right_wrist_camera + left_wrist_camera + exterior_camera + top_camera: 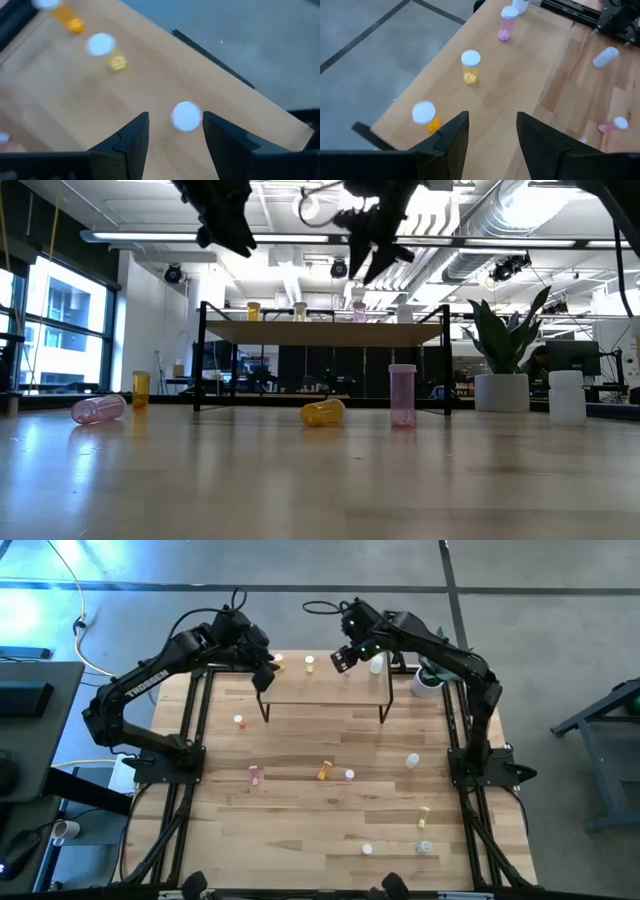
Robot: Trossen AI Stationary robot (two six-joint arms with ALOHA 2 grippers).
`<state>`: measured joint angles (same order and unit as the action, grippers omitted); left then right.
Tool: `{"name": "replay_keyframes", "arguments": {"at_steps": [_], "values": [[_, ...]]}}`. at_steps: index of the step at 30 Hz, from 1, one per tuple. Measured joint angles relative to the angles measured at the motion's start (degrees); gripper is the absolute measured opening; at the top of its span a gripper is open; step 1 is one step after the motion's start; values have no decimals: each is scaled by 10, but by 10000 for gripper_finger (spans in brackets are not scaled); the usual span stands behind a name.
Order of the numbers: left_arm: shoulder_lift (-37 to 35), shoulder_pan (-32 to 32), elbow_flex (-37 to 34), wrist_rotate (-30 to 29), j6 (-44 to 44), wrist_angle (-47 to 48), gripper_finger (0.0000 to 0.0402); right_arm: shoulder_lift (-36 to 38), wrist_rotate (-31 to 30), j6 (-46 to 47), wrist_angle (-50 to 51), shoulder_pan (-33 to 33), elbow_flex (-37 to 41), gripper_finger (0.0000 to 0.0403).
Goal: Pick and place medicine bottles onto shelf by color
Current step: Put the right pink pill bottle on the shelf aligned with other pink pill bottle
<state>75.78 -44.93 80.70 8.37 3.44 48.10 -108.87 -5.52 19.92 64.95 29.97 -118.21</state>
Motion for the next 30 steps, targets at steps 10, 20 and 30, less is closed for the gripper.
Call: {"name": "replay_keyframes", "arguments": {"at_steps": [10,20,30], "values": [[-84,24,-95,20,-60,-24,156,51,1,-122,6,-70,0,177],[-167,86,-221,32,-101,-134,156,74,0,-164,83,-128,15,177],[-210,150,-257,30,-108,-164,156,180,36,-106,-35,-212,260,177]]}}
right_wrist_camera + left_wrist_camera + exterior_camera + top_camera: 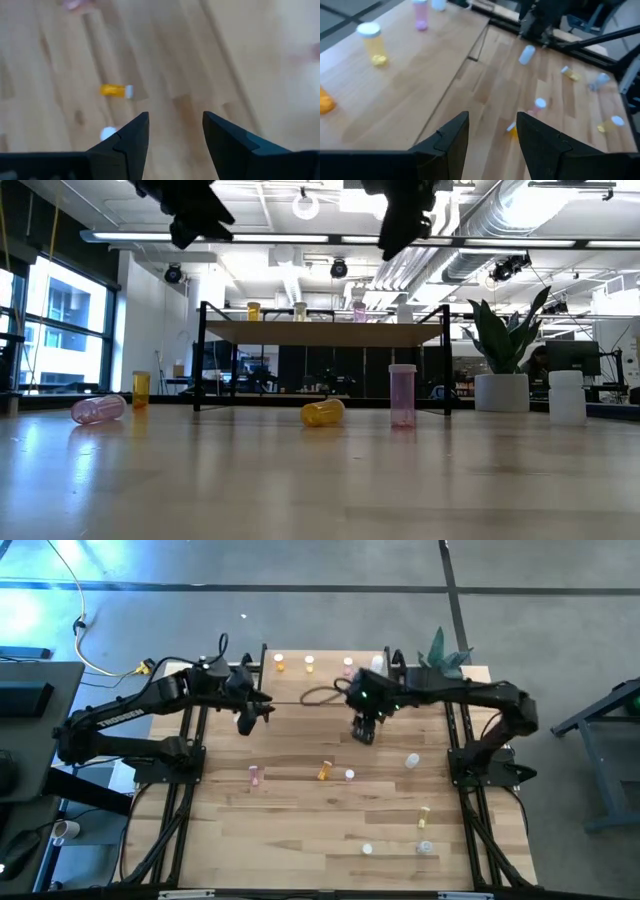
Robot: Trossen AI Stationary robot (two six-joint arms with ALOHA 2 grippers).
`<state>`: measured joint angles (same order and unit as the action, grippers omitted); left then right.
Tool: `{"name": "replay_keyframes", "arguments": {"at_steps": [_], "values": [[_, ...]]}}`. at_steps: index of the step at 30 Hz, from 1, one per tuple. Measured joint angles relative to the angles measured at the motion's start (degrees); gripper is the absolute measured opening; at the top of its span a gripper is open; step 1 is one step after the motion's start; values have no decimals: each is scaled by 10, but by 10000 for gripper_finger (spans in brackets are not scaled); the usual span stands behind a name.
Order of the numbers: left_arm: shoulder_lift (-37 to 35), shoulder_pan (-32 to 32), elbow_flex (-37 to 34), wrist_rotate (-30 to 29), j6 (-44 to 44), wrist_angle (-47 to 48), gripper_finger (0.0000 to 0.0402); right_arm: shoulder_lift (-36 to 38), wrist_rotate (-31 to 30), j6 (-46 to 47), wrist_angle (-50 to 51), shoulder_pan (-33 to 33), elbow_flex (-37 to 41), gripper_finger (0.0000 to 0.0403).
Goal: Pick and place medicine bottles onto shelf by color
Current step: Put the right pink pill bottle on the shelf aligned with other pink pill bottle
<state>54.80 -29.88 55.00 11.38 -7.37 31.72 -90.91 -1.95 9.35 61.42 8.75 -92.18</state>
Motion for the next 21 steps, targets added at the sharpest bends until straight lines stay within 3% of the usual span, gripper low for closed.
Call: {"name": "replay_keyframes", "arguments": {"at_steps": [10,21], "values": [[-11,73,0,0,-28,-3,156,122,16,127,-179,-83,210,177],[-11,146,0,3,-91,-1,157,129,9,159,-268,-147,308,177]]}}
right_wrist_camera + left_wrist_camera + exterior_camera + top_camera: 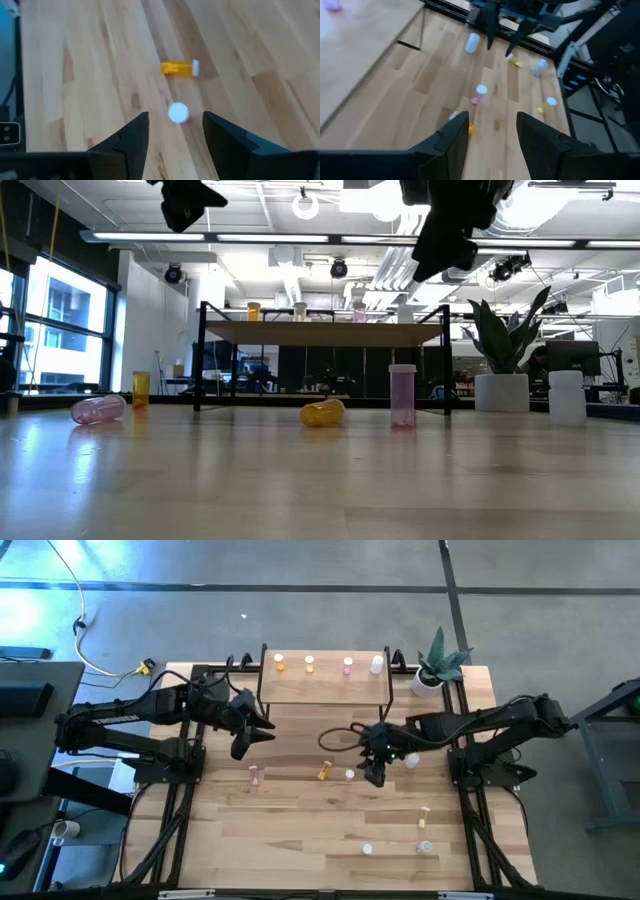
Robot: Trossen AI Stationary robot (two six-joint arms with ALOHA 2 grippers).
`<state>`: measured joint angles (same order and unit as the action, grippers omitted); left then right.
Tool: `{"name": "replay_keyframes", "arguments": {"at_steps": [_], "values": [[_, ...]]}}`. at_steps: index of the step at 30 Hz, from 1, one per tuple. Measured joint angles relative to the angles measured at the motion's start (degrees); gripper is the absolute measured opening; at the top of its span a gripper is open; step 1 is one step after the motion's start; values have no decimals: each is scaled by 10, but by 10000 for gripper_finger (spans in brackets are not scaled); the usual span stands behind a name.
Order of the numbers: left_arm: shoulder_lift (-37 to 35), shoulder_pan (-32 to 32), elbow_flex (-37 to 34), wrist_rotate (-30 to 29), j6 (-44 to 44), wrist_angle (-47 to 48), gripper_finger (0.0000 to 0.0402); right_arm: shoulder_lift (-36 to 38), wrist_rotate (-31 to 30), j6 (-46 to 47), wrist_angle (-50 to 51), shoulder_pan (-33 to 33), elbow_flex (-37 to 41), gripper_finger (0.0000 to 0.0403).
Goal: Pick and place medicine bottles onto shelf by color
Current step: Put the right pink pill bottle on the shelf aligned with other pink pill bottle
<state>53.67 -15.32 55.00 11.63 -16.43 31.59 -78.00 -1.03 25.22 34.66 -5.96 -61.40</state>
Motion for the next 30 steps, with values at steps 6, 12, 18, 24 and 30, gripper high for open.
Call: {"name": "replay_keyframes", "arguments": {"at_steps": [6,12,18,24,30], "values": [[0,31,0,2,0,2,157,0,0,-15,-100,-14,67,177],[0,39,0,0,-14,3,157,0,0,-27,-160,-8,115,179],[0,39,0,-1,-14,8,157,-1,-32,-135,-212,-13,138,196],[0,39,0,-3,-14,8,157,-1,-35,-170,-248,-13,159,200],[0,39,0,-3,-14,8,157,-1,-34,-182,-321,-13,198,200]]}}
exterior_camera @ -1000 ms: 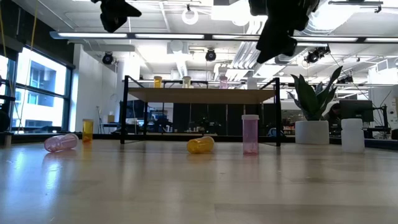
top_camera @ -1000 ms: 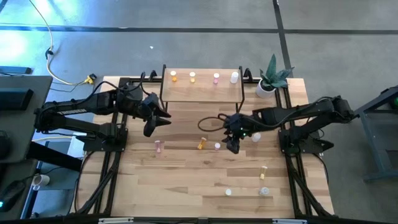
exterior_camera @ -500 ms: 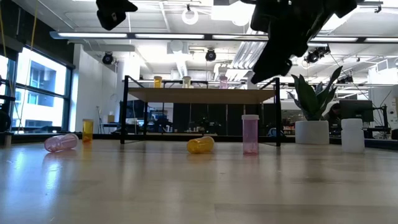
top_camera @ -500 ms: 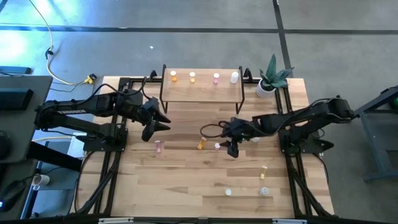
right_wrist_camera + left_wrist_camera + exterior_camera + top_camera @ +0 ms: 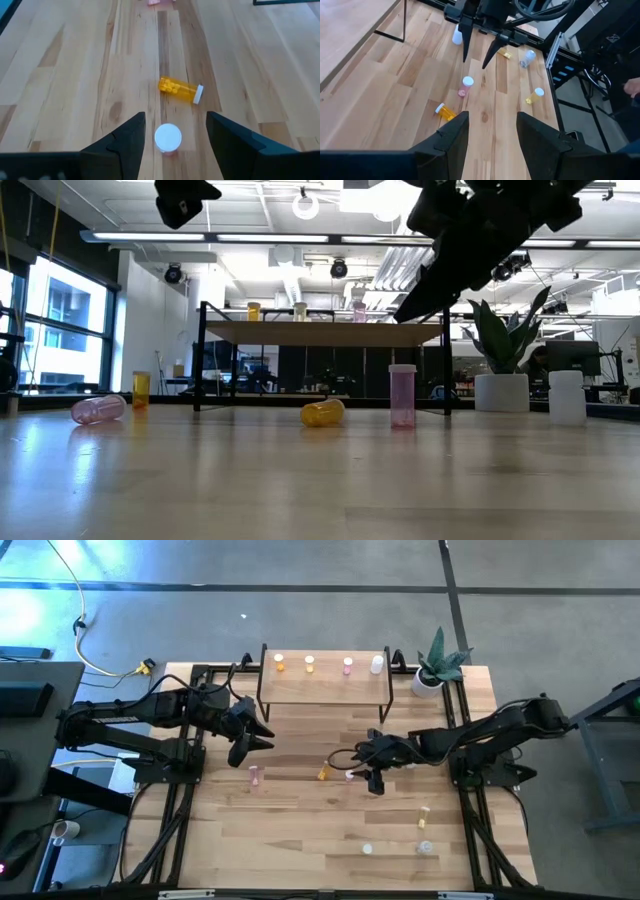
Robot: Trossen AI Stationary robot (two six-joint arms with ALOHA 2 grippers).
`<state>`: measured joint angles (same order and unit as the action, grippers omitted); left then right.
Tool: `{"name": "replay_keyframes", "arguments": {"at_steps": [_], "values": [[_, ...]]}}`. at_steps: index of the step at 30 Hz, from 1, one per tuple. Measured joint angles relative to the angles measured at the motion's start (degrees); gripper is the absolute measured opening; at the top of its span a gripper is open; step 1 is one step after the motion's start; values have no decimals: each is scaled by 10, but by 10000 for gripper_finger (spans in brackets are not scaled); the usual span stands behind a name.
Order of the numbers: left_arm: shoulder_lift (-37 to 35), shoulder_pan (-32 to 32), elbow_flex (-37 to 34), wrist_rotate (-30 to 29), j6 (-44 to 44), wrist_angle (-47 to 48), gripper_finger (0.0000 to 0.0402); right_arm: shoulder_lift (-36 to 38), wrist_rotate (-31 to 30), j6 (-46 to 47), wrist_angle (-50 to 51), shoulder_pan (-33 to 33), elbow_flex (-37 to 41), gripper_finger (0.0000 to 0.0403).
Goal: Pick and place medicine bottles onto shelf by color
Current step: Put the right pink pill bottle on the shelf aligned with other pink pill bottle
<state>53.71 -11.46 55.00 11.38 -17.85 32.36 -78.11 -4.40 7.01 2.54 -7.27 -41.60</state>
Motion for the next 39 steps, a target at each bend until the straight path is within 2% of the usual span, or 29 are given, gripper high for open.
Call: {"name": "replay_keyframes", "arguments": {"at_steps": [5,11,24,29,39], "values": [[0,0,0,0,0,0,157,-6,0,-13,-45,0,18,200],[0,0,0,0,0,0,157,-54,1,-18,-89,0,24,200],[0,0,0,0,0,0,157,-122,16,-15,-101,0,24,200],[0,0,0,0,0,0,157,-127,16,-15,-104,0,24,198],[0,0,0,0,0,0,157,-127,19,-8,-101,0,24,131]]}}
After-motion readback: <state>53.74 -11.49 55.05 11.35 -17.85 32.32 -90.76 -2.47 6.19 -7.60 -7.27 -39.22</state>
